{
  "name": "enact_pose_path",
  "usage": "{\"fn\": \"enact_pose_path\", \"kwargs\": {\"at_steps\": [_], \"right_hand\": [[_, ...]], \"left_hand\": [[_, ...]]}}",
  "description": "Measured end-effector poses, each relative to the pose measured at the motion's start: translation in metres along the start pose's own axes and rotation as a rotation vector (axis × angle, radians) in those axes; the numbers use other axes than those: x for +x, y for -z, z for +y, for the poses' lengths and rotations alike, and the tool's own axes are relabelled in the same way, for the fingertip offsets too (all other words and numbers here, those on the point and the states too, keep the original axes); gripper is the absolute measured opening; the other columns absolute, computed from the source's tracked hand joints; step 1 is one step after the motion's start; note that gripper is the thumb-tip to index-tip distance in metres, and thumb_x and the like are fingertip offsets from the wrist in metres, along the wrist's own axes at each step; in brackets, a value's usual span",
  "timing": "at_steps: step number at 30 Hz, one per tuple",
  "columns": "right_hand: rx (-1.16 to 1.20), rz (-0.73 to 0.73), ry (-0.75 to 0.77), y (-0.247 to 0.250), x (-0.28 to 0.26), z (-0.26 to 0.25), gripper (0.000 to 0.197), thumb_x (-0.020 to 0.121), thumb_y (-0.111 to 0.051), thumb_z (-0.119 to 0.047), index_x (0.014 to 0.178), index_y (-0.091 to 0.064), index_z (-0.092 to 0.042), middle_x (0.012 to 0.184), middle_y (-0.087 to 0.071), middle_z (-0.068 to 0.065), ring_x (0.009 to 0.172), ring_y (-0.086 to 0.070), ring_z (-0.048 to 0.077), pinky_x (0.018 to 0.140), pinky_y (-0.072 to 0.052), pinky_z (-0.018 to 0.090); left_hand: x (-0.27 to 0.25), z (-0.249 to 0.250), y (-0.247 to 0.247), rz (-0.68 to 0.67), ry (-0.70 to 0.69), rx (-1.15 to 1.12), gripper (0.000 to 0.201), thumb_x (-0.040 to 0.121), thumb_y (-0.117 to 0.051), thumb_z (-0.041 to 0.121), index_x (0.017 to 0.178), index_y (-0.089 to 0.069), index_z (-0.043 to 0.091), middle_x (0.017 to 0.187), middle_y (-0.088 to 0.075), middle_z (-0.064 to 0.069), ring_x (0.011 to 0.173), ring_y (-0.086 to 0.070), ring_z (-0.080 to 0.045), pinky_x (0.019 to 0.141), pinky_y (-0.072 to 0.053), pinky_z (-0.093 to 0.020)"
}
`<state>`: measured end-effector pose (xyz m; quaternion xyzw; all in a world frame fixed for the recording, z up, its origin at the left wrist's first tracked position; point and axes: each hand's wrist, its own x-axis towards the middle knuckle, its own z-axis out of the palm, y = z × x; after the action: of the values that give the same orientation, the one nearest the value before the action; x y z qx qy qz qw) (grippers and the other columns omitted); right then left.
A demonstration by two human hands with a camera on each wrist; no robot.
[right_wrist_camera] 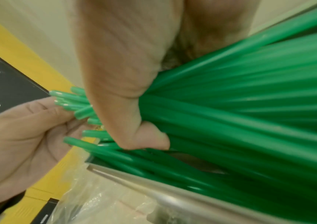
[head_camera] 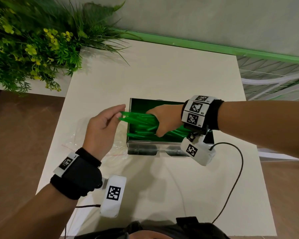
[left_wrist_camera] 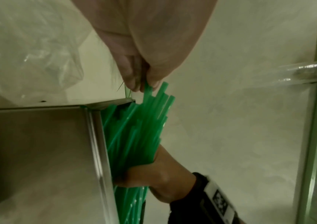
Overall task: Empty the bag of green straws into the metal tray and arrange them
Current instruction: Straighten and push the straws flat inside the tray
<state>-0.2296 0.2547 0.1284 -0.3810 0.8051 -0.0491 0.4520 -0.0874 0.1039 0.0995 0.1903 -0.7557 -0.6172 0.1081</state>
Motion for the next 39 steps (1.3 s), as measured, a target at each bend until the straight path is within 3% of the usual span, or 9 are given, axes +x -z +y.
{"fn": "enact_pose_path", "kwargs": {"at_steps": [7, 10, 14, 18, 21, 23, 28, 34, 39], "right_hand": [[-0.201, 0.042, -0.064, -0.001, 0.007, 0.006, 0.066, 0.069, -0.077, -0.026, 0.126, -0.045, -0.014, 0.100, -0.058, 0.004, 0.087, -0.058, 0.021, 0.065, -0.045, 0.025], [-0.267, -0.020, -0.084, 0.004, 0.005, 0.017, 0.082, 0.063, -0.083, -0.031, 0.131, -0.041, -0.014, 0.121, -0.059, 0.007, 0.105, -0.058, 0.024, 0.085, -0.049, 0.032], [-0.278, -0.054, -0.172, 0.010, -0.007, 0.035, 0.079, 0.070, -0.079, -0.028, 0.136, -0.039, -0.011, 0.132, -0.055, 0.009, 0.118, -0.054, 0.026, 0.094, -0.044, 0.032], [-0.302, -0.009, -0.155, 0.002, -0.008, 0.040, 0.054, 0.085, -0.065, -0.031, 0.130, -0.047, -0.009, 0.127, -0.059, 0.009, 0.116, -0.056, 0.027, 0.093, -0.043, 0.030], [-0.329, 0.065, -0.108, 0.000, -0.002, 0.033, 0.056, 0.093, -0.052, -0.032, 0.141, -0.036, -0.009, 0.142, -0.047, 0.012, 0.127, -0.048, 0.027, 0.104, -0.039, 0.036], [-0.352, 0.061, -0.085, 0.005, -0.002, 0.027, 0.062, 0.092, -0.053, -0.033, 0.145, -0.029, -0.013, 0.147, -0.042, 0.010, 0.131, -0.044, 0.026, 0.107, -0.036, 0.036], [-0.434, -0.029, -0.071, 0.023, -0.013, 0.027, 0.067, 0.085, -0.065, -0.025, 0.143, -0.035, -0.012, 0.137, -0.056, 0.005, 0.121, -0.055, 0.021, 0.102, -0.041, 0.033], [-0.327, 0.061, 0.018, 0.003, -0.007, 0.023, 0.048, 0.088, -0.061, -0.015, 0.135, -0.049, -0.015, 0.130, -0.061, 0.002, 0.113, -0.060, 0.018, 0.093, -0.040, 0.024], [-0.352, 0.096, -0.049, 0.019, -0.017, 0.030, 0.031, 0.083, -0.068, -0.025, 0.106, -0.068, -0.004, 0.107, -0.072, 0.008, 0.099, -0.066, 0.022, 0.087, -0.048, 0.027]], "left_hand": [[0.007, -0.008, -0.008, -0.184, -0.045, 0.158, 0.039, 0.093, -0.045, -0.004, 0.126, -0.059, 0.013, 0.129, -0.057, 0.005, 0.120, -0.051, 0.007, 0.107, -0.035, -0.016], [-0.003, -0.011, -0.014, -0.264, -0.097, 0.161, 0.049, 0.088, -0.036, 0.006, 0.135, -0.049, 0.007, 0.141, -0.046, 0.003, 0.128, -0.038, 0.011, 0.106, -0.027, -0.005], [-0.009, -0.005, -0.005, -0.216, -0.068, 0.030, 0.052, 0.090, -0.043, 0.020, 0.142, -0.041, 0.015, 0.145, -0.040, 0.011, 0.135, -0.036, 0.004, 0.109, -0.028, -0.010], [-0.009, -0.004, -0.007, -0.421, -0.301, 0.417, 0.046, 0.090, -0.045, 0.037, 0.127, -0.059, 0.015, 0.138, -0.053, 0.005, 0.129, -0.039, 0.010, 0.107, -0.027, -0.006], [0.003, 0.001, -0.004, -0.381, -0.295, 0.429, 0.029, 0.090, -0.057, 0.022, 0.117, -0.067, 0.017, 0.123, -0.065, 0.006, 0.112, -0.047, 0.023, 0.103, -0.035, -0.007], [0.007, 0.007, 0.003, -0.320, -0.201, 0.336, 0.027, 0.089, -0.063, 0.010, 0.114, -0.068, 0.018, 0.118, -0.066, 0.008, 0.111, -0.054, 0.014, 0.099, -0.041, -0.010], [0.006, 0.011, 0.029, -0.319, -0.201, 0.536, 0.026, 0.079, -0.073, 0.014, 0.104, -0.072, 0.022, 0.099, -0.064, 0.005, 0.091, -0.059, -0.006, 0.083, -0.049, -0.012], [0.002, 0.006, 0.012, -0.385, -0.243, 0.654, 0.014, 0.081, -0.071, 0.012, 0.095, -0.076, 0.013, 0.079, -0.063, 0.000, 0.066, -0.056, -0.006, 0.064, -0.040, -0.007], [0.007, 0.010, 0.000, -0.459, -0.379, 0.676, 0.013, 0.086, -0.066, 0.011, 0.092, -0.077, 0.010, 0.073, -0.053, 0.003, 0.064, -0.045, -0.008, 0.063, -0.032, -0.014]]}}
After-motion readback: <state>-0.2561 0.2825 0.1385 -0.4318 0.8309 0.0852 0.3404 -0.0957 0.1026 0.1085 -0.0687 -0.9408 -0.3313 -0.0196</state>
